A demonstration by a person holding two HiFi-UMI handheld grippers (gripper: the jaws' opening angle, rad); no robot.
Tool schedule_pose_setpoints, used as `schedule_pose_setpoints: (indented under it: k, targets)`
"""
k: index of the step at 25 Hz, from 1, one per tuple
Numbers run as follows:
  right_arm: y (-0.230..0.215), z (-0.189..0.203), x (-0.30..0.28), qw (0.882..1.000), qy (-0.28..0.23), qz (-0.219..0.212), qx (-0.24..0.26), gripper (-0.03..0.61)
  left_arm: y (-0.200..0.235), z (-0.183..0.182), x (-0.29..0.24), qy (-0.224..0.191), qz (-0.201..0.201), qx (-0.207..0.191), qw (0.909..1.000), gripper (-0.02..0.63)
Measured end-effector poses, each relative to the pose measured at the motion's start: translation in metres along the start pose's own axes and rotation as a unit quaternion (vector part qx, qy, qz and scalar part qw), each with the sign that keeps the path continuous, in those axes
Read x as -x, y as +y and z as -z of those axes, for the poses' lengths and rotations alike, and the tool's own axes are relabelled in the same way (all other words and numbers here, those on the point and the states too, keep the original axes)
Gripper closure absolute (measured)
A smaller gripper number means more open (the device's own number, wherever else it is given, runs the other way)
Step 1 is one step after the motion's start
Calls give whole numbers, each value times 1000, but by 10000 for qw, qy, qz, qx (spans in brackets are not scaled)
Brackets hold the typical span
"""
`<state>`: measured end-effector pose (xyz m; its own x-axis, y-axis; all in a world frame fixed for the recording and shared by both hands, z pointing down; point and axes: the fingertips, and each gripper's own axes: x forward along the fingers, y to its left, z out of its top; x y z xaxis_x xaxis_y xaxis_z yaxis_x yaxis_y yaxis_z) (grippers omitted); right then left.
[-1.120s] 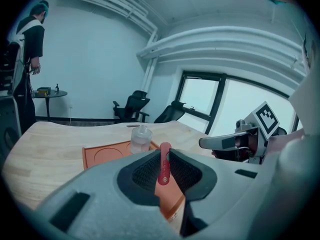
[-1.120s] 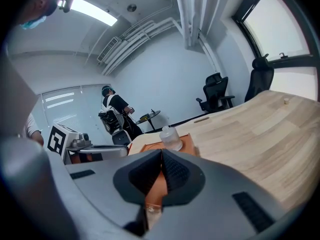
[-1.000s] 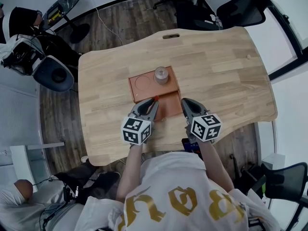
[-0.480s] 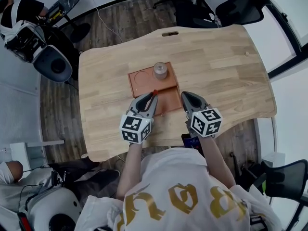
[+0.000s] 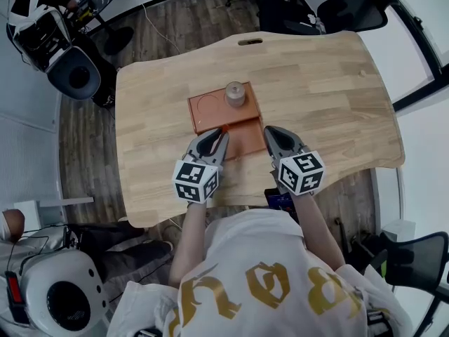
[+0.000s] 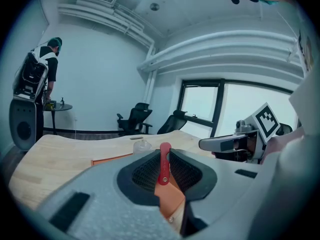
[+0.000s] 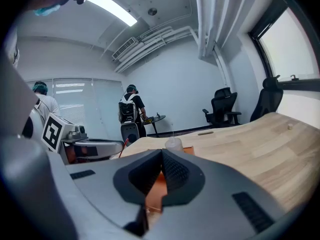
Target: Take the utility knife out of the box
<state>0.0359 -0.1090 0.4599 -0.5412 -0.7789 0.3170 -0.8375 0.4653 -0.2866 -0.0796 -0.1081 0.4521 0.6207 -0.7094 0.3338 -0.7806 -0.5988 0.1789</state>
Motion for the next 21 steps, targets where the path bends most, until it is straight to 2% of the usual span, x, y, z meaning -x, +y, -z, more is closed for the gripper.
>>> schedule_pose_setpoints:
  k: [3, 7, 21]
  targets:
    - [0, -3, -1, 10000, 22, -31, -13, 568, 3, -4, -1, 21, -30, -65, 10000, 555]
    - [-4, -4, 0, 10000, 51, -73, 37, 568, 1, -2, -2, 204, -112, -487, 9985, 555]
    - [-19, 3, -5, 9999, 138, -38, -14, 568, 15, 7, -6, 213, -183, -252, 9993, 555]
